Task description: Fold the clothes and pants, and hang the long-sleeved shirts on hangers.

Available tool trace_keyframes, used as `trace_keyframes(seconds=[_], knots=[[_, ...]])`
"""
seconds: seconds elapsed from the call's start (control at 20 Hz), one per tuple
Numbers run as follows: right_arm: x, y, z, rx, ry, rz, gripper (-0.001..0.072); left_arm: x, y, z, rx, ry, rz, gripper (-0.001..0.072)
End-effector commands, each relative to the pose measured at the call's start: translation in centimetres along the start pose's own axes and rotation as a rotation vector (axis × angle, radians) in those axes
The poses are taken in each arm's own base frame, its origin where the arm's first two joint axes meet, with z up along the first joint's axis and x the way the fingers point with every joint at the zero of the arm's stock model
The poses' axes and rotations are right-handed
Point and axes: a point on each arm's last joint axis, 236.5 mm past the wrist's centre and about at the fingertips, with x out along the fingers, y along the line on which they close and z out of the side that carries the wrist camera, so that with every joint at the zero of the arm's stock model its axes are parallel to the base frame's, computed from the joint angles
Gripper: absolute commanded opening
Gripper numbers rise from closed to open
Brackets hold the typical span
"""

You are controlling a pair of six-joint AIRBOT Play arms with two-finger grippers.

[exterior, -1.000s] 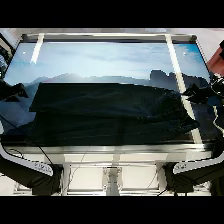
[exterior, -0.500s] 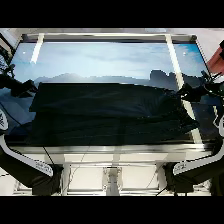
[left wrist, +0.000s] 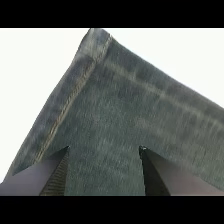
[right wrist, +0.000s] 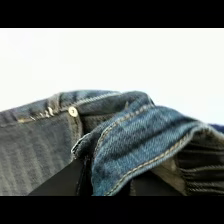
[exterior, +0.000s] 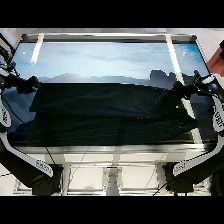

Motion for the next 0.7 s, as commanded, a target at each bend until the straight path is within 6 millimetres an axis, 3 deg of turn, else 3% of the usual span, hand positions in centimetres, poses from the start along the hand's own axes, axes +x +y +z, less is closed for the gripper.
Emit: trace_keyframes(seconds=[0.0, 0.2, 0.5, 0.55, 0.65], knots=[[0.3, 0.3, 0.4, 0.0, -0.02, 0.005, 0.0181, 0.9, -0.1, 1.6, -0.017, -0.068, -0.012, 0.0473], [0.3, 0.2, 0.4, 0.0, -0.02, 0.003, 0.0144, 3.2, 0.6, 1.2, -0.04, -0.056, -0.015, 0.0473], [0.3, 0.2, 0.7, 0.003, -0.032, 0.002, 0.0128, 3.3, 1.4, 4.6, -0.019, -0.205, 0.024, 0.0468], [0.3, 0.2, 0.8, 0.004, -0.033, 0.002, 0.0097, 3.4, 1.4, 4.8, -0.02, -0.212, 0.025, 0.0426], [0.3, 0.2, 0.9, 0.005, -0.039, 0.002, 0.0029, 3.9, 1.6, 4.6, -0.023, -0.206, 0.026, 0.0149]])
